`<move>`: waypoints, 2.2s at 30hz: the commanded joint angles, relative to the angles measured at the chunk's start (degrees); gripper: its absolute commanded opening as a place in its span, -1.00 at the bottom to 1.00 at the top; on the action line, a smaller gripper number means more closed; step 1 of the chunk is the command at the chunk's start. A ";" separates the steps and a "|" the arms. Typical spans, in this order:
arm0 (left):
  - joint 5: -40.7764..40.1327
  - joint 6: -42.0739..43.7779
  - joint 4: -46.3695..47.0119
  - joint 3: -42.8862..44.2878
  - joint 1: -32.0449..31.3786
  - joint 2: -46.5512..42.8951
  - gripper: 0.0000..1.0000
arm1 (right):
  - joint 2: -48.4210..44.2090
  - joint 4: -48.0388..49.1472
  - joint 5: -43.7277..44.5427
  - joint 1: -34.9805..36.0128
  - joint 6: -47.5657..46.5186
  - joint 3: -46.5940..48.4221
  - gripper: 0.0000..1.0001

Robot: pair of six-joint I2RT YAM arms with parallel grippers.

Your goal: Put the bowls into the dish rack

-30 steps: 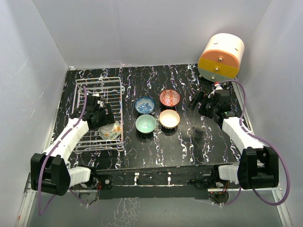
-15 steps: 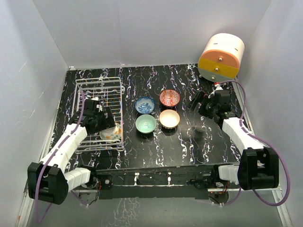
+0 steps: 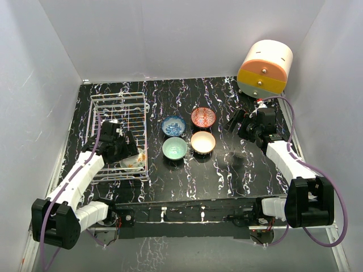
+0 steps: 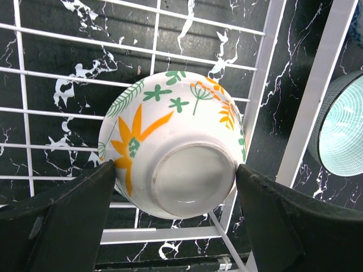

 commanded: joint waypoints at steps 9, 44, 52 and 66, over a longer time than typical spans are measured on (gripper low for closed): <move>1.25 -2.88 -6.10 0.14 -1.82 -4.53 0.68 | -1.17 3.57 -0.53 -0.41 0.66 -0.90 0.97; -16.11 17.12 16.02 26.03 -37.81 16.39 0.94 | 1.14 1.88 1.62 -0.76 4.63 2.44 0.97; -6.03 28.67 30.84 22.74 -43.51 25.86 0.94 | 0.63 0.77 2.40 -3.89 4.58 2.75 0.97; 4.73 37.59 35.30 28.64 -45.17 42.50 0.88 | 1.24 1.40 -1.41 -8.47 3.83 1.28 0.97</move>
